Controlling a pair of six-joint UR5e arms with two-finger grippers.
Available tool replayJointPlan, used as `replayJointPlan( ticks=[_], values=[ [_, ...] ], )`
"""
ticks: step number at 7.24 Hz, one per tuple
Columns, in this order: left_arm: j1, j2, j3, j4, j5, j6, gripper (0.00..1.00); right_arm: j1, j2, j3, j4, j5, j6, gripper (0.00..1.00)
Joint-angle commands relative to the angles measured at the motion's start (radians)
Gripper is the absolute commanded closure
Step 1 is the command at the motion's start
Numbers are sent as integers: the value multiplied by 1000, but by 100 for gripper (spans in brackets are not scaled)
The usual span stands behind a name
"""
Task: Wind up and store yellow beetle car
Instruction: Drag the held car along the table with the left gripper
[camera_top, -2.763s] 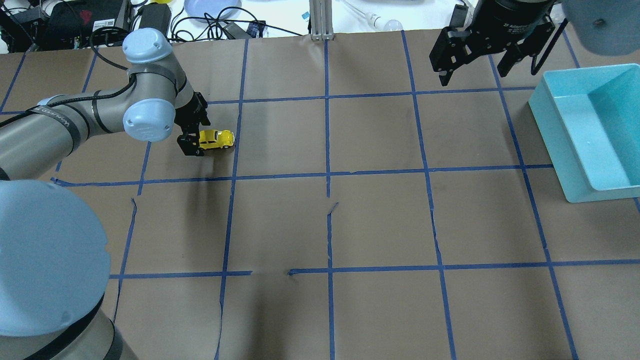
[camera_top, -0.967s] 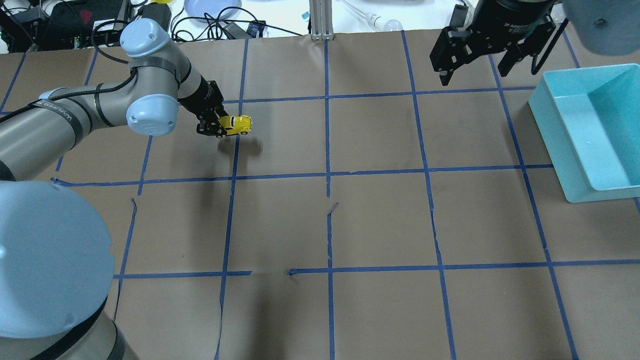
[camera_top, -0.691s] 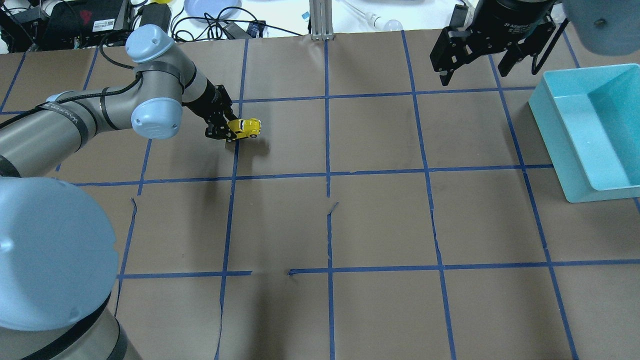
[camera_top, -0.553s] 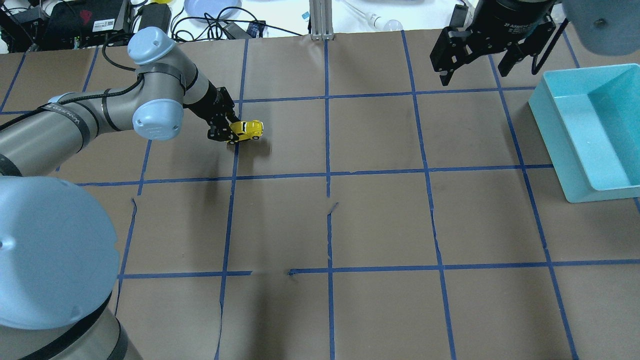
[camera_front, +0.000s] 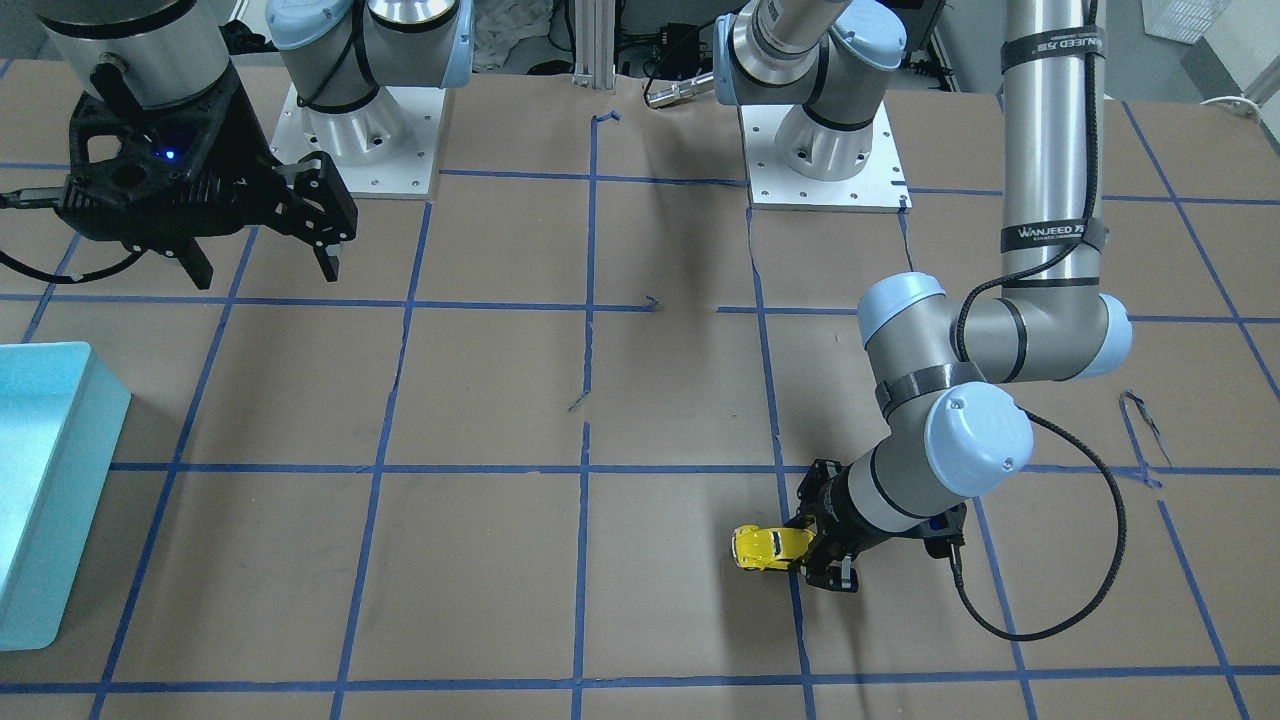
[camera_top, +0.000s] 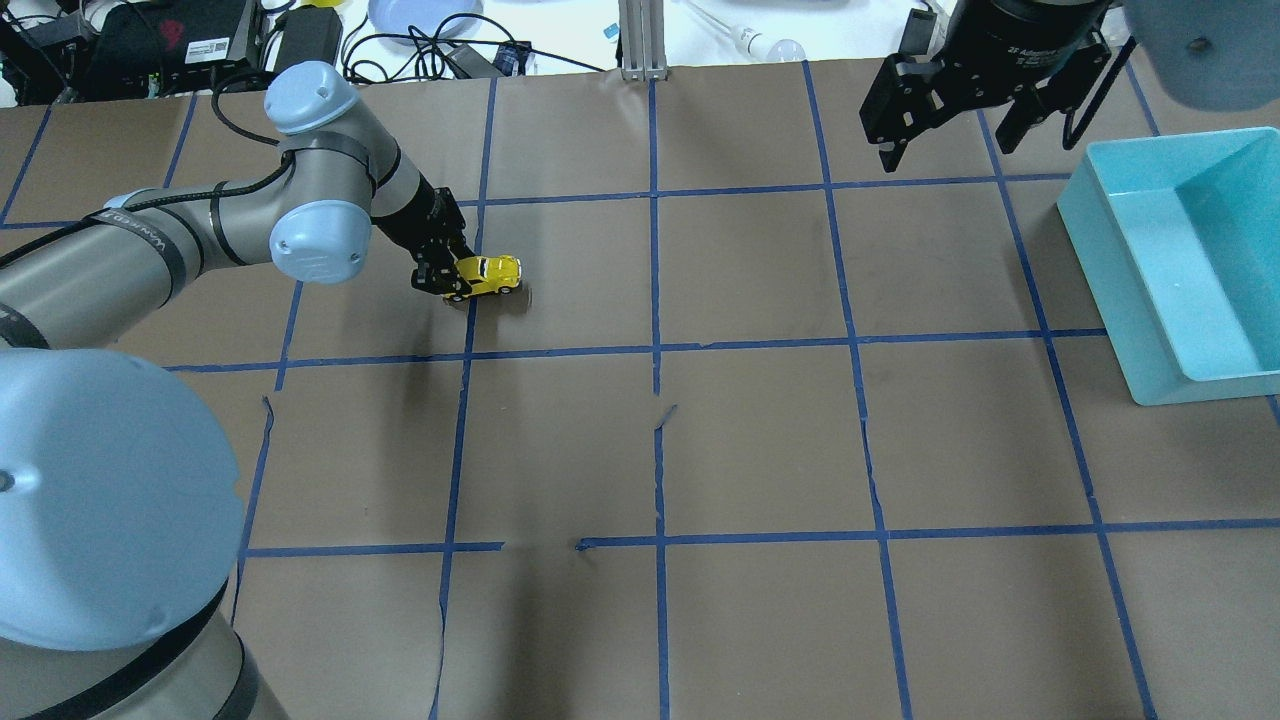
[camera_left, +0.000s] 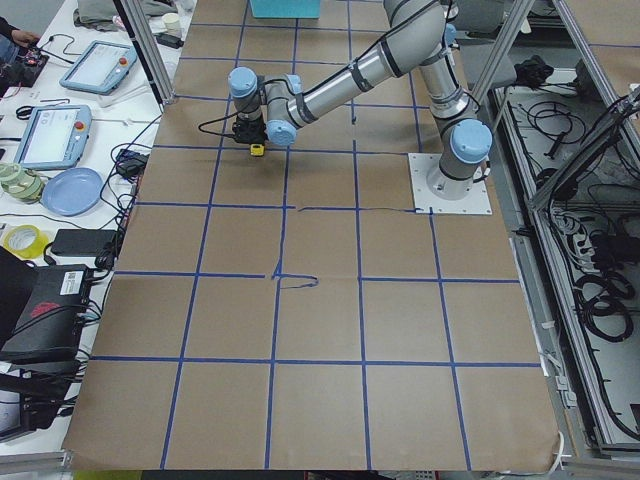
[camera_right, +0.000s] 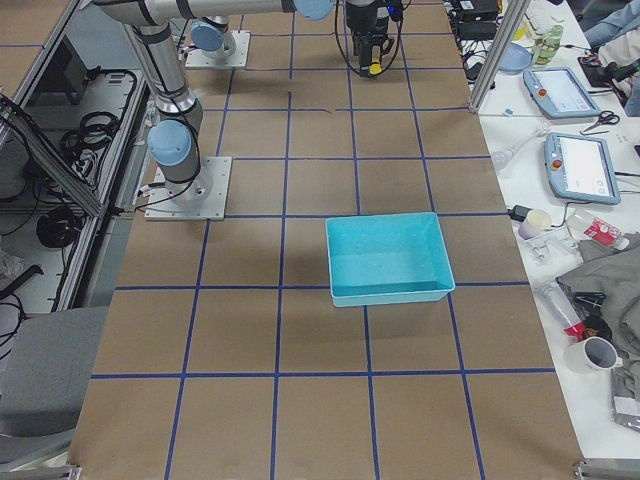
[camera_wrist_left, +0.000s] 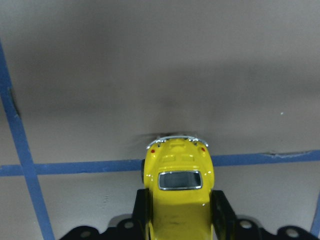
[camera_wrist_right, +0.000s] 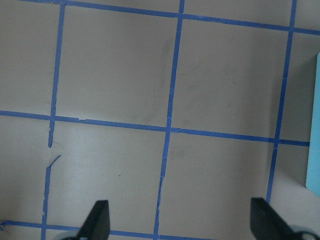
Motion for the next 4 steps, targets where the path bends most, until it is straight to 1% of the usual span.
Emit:
replayJointPlan(
  ticks=[1,4],
  values=[
    [0,-8,7,-2,30,9,100,0,0,0,0,-1,2,0],
    [20,-12,16,2,62,33,100,0,0,0,0,0,2,0]
  ],
)
